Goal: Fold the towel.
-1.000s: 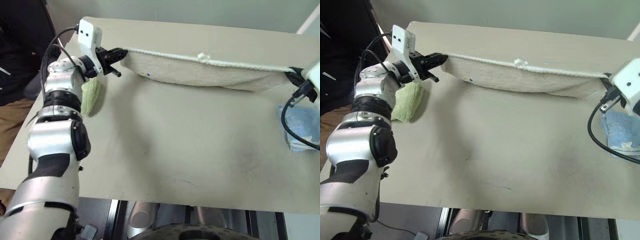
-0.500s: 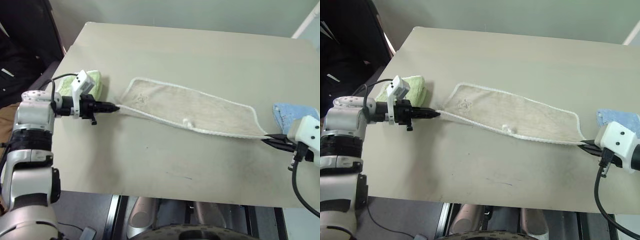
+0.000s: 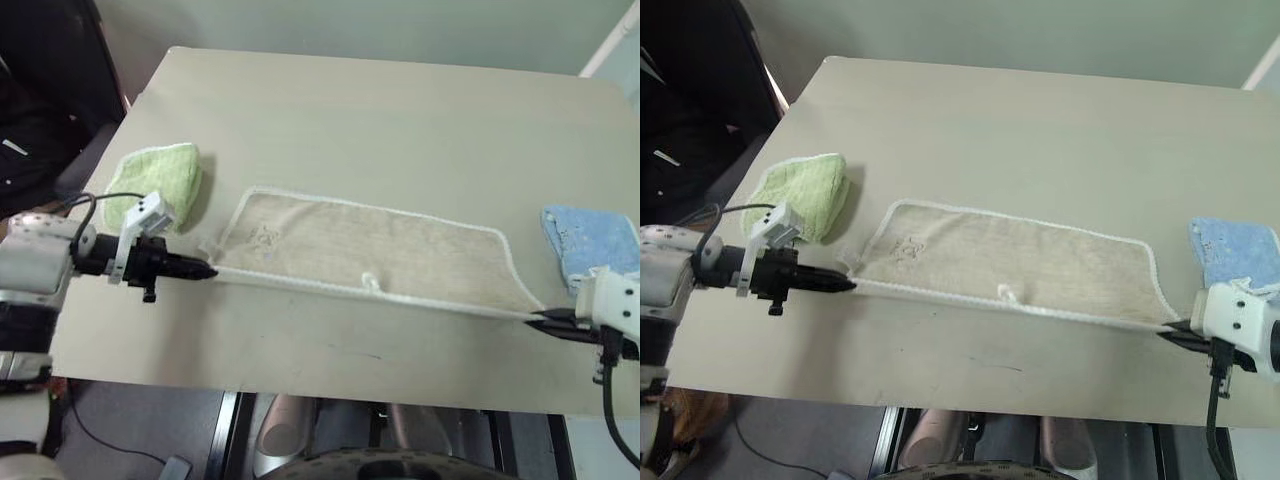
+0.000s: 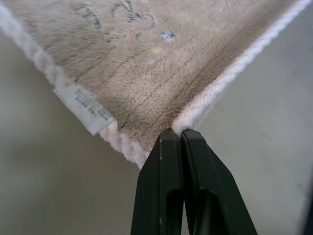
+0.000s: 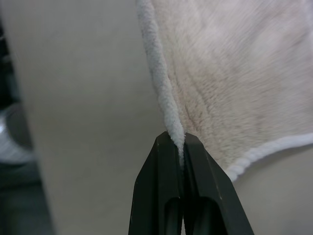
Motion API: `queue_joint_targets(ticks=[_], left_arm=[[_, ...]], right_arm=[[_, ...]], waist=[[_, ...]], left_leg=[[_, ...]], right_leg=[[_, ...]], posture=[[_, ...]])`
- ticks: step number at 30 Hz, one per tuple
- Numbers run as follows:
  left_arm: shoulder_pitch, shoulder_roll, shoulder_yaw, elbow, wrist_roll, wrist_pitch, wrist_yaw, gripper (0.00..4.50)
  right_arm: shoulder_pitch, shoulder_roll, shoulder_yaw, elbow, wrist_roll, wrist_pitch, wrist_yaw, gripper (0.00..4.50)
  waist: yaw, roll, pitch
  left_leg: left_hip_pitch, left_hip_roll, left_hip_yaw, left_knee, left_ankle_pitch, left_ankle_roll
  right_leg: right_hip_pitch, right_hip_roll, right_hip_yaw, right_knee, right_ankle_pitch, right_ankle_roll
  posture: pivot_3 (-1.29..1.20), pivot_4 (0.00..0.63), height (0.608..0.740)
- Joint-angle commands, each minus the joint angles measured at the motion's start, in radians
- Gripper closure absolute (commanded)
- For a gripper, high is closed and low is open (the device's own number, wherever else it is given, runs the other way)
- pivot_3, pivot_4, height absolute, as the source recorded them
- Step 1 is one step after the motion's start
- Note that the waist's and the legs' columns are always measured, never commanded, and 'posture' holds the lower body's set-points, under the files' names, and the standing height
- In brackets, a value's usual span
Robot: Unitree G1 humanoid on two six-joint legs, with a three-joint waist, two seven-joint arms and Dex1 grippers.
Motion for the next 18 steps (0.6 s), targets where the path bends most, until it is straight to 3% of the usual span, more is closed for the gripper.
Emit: queue_joint_targets(ticks=[1, 9, 18], left_arm=[[0.023, 0.037, 0.040, -0.052, -0.045, 0.031, -0.018, 4.47], [0.014, 0.023, 0.030, 0.007, -0.072, 0.035, 0.002, 4.47], [-0.168, -0.047, 0.047, 0.198, -0.100, -0.006, -0.005, 4.47]], right_arm=[[0.031, -0.006, -0.064, -0.010, -0.001, -0.029, 0.054, 4.50], [-0.012, 0.003, -0.039, -0.013, 0.038, -0.008, 0.028, 4.50], [-0.188, 0.065, 0.037, 0.019, 0.163, 0.085, -0.084, 4.50]], waist=[[0.000, 0.000, 0.000], [-0.003, 0.000, 0.000], [-0.003, -0.001, -0.001]], left_leg=[[0.000, 0.000, 0.000, -0.001, 0.000, 0.000], [0.001, 0.000, 0.000, -0.001, -0.001, -0.001], [0.001, 0.000, -0.001, -0.001, 0.000, -0.001]], right_leg=[[0.000, 0.000, 0.000, 0.000, -0.001, -0.001], [-0.001, 0.000, 0.000, 0.001, -0.001, -0.002], [0.000, 0.000, -0.001, 0.001, -0.001, -0.002]], posture=[[0.00, 0.150, 0.740], [0.00, 0.150, 0.740], [0.00, 0.150, 0.740]])
